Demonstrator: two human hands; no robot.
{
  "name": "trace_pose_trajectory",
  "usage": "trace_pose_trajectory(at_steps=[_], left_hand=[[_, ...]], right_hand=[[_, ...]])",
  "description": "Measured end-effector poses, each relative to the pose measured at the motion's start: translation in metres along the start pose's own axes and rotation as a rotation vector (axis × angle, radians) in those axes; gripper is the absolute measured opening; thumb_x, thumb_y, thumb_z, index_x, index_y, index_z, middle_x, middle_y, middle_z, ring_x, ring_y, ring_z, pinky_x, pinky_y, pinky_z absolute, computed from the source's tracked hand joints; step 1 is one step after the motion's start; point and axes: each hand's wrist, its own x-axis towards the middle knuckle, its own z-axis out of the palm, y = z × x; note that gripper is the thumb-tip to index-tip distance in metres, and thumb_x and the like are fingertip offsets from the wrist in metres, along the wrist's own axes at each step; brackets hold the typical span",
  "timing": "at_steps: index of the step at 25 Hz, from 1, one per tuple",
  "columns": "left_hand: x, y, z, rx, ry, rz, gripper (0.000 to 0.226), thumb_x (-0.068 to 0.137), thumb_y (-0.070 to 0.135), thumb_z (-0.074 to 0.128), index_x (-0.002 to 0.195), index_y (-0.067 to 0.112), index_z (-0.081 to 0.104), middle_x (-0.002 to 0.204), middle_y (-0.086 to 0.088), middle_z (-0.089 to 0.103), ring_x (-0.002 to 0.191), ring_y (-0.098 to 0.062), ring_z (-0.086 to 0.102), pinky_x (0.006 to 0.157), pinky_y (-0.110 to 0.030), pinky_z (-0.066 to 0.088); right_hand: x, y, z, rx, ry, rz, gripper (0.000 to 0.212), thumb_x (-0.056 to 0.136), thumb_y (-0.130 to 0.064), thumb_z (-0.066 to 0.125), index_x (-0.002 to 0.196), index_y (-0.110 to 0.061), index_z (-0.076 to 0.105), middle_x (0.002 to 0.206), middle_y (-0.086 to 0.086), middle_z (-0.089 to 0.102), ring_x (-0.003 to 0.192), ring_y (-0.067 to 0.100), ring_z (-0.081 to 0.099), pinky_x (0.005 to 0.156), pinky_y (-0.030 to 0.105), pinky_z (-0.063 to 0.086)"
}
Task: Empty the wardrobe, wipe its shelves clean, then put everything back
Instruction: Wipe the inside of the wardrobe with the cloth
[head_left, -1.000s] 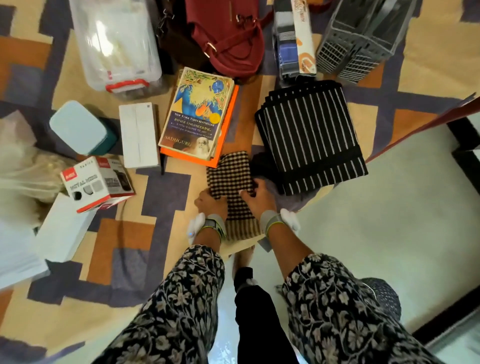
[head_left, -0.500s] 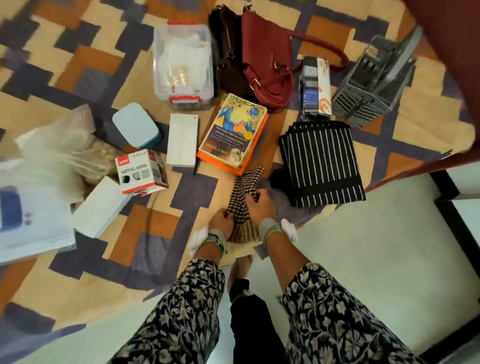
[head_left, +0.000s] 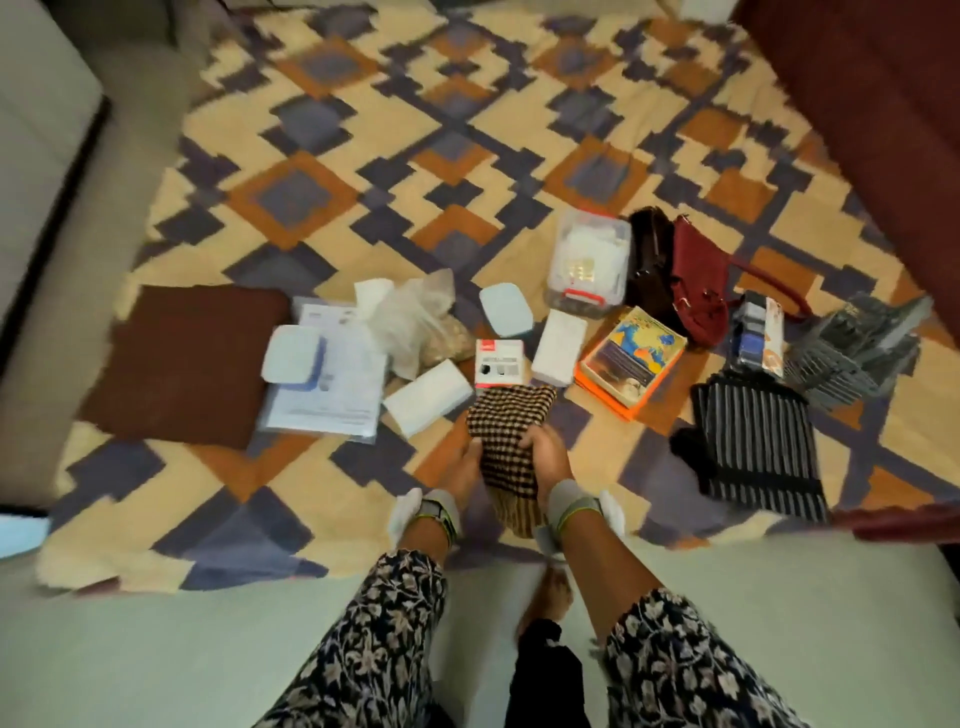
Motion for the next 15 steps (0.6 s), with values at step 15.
trace_pose_trajectory(at_steps=[15], left_hand=[[-0.262, -0.19, -0.461, -0.702, 0.799, 0.232, 0.042, 0.101, 0.035, 0.039, 0.129, 0.008, 0.053, 0.13, -0.006, 0.056, 0.122, -0.022, 0.05, 0.11, -0.04, 0.035]], right_hand=[[-0.296, 0.095, 0.455, -0.384, -0.898, -0.197, 0.025, 0.086, -0.018, 0.06, 0.111, -0.014, 0.063, 0.11, 0.007, 0.069, 0.101, 0.025, 0.065, 0.09, 0.041, 0.052]])
